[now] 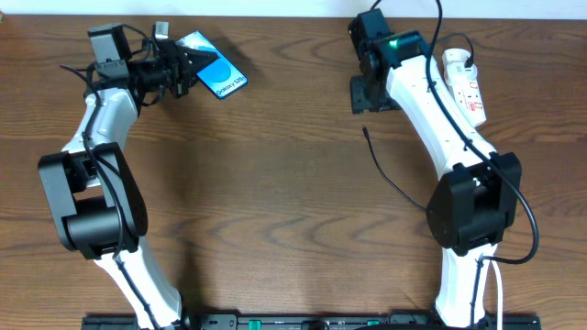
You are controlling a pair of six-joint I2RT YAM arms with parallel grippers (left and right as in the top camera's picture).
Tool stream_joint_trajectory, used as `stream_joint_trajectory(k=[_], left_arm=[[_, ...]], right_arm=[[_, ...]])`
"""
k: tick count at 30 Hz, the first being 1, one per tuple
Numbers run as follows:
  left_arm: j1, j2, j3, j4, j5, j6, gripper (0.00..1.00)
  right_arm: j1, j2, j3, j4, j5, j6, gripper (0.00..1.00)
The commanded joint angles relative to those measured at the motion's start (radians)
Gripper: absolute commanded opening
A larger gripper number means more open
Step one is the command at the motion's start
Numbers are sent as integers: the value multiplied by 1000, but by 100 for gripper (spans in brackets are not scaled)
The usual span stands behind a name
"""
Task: Plug charger to phone and switch on socket
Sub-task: 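Lower the right gripper over the black cable's USB-C plug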
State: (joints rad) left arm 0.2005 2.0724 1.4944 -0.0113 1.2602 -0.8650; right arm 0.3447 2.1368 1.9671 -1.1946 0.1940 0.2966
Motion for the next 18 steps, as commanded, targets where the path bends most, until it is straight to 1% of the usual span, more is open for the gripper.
stream_joint_trajectory(k=[1,14,18], left_arm=[[-16,-34,31,3,10,39,7],[-22,-34,31,3,10,39,7],[-22,-34,31,3,10,42,7]], right_arm=[[3,-1,-42,21,24,18,59],[3,-1,-203,150,-25,40,58],[3,-1,-233,173,-32,45,56]])
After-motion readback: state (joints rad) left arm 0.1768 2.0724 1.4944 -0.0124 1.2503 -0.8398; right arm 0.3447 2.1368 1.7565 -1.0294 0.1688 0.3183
